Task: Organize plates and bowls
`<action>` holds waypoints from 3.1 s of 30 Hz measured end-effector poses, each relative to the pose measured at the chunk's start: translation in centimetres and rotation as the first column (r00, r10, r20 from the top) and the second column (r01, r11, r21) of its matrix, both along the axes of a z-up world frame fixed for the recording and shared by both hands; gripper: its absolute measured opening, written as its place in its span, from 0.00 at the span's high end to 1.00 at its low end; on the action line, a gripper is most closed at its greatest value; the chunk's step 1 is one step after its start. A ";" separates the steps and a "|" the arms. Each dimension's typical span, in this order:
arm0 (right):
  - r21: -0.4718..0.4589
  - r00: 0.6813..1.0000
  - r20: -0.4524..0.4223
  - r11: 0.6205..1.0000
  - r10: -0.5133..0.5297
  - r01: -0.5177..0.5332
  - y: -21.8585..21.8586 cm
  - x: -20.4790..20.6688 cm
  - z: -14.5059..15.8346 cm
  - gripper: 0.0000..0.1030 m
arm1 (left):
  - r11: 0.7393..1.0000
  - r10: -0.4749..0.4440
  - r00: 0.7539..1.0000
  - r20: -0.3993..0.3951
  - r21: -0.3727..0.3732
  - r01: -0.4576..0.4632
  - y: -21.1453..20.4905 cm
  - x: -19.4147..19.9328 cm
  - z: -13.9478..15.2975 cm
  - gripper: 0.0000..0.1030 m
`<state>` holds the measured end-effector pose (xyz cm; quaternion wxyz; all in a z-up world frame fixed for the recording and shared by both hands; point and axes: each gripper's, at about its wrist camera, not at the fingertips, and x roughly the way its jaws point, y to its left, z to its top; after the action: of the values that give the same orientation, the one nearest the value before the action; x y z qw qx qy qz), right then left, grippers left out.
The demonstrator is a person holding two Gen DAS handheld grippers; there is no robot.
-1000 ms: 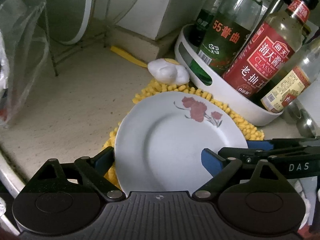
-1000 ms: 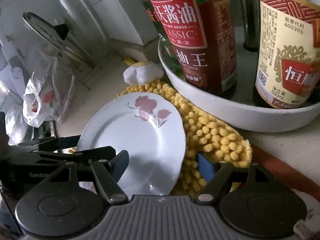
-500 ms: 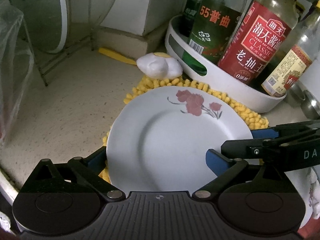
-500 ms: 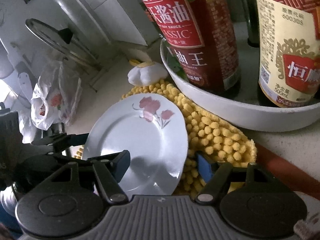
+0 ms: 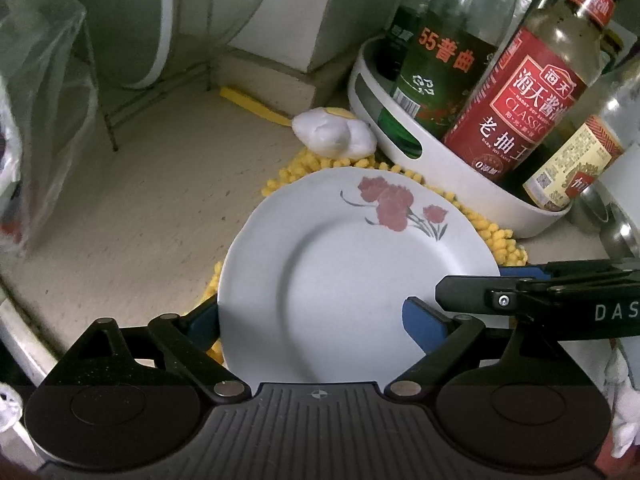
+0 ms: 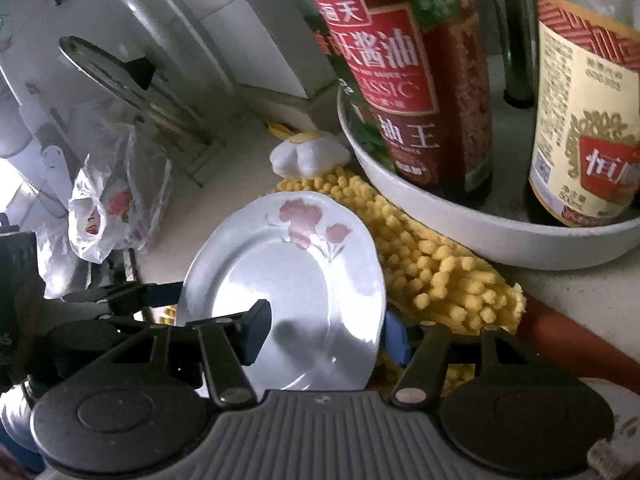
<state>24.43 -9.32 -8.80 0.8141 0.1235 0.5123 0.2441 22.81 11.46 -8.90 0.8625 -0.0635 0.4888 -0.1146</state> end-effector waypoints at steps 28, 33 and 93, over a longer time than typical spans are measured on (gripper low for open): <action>-0.009 0.999 0.013 0.999 -0.034 0.034 0.5 -2.0 0.0 0.41 | 0.997 0.011 0.998 0.064 0.079 -0.016 -1.3 -3.1 1.2 0.05; 0.024 0.998 -0.007 0.997 -0.069 0.069 -0.5 -2.2 0.1 0.41 | 0.996 0.007 0.997 0.078 0.088 -0.013 -2.2 -3.2 1.8 0.05; 0.079 0.921 -0.040 0.918 -0.386 0.388 -18.6 -12.2 3.6 0.41 | 0.947 -0.305 0.948 0.090 0.131 0.293 -20.3 -7.7 2.9 0.03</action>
<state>12.28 -27.94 -5.23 0.8342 0.2599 0.4763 0.0984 15.13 -8.87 -6.04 0.8627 0.0677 0.4508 -0.2190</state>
